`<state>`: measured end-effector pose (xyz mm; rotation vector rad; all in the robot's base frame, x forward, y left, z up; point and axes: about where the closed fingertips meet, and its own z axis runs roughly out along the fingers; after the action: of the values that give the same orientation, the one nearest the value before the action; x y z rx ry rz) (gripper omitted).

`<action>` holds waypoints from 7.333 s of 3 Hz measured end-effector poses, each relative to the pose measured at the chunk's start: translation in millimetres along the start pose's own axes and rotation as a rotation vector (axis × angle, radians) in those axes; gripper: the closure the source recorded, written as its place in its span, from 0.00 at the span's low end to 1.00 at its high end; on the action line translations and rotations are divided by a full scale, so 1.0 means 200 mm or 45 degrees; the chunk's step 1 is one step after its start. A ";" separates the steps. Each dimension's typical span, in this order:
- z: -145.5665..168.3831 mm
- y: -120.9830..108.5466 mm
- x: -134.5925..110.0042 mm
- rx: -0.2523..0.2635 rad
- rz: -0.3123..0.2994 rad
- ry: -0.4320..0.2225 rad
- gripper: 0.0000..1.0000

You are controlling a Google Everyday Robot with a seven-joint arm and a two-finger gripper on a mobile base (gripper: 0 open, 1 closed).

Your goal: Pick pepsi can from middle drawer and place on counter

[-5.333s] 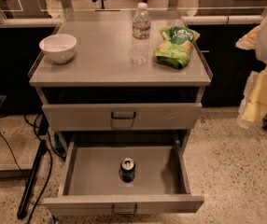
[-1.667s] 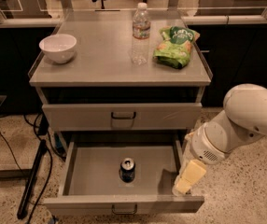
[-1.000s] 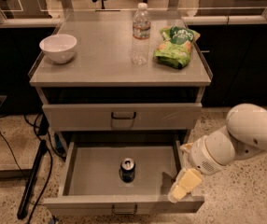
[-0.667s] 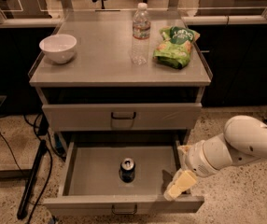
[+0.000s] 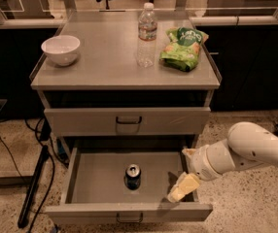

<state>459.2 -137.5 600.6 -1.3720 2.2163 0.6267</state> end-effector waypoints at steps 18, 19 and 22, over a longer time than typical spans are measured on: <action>1.44 -0.33 -0.09 -0.158 0.262 -0.424 0.55; 1.44 -0.33 -0.09 -0.158 0.262 -0.424 0.78; 1.21 -0.24 -0.22 -0.060 0.204 -0.542 1.00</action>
Offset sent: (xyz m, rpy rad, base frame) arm 0.0705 0.0132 -0.0510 0.0378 -0.0261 -0.0179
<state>553.8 18.0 429.3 -0.9752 1.9830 0.9360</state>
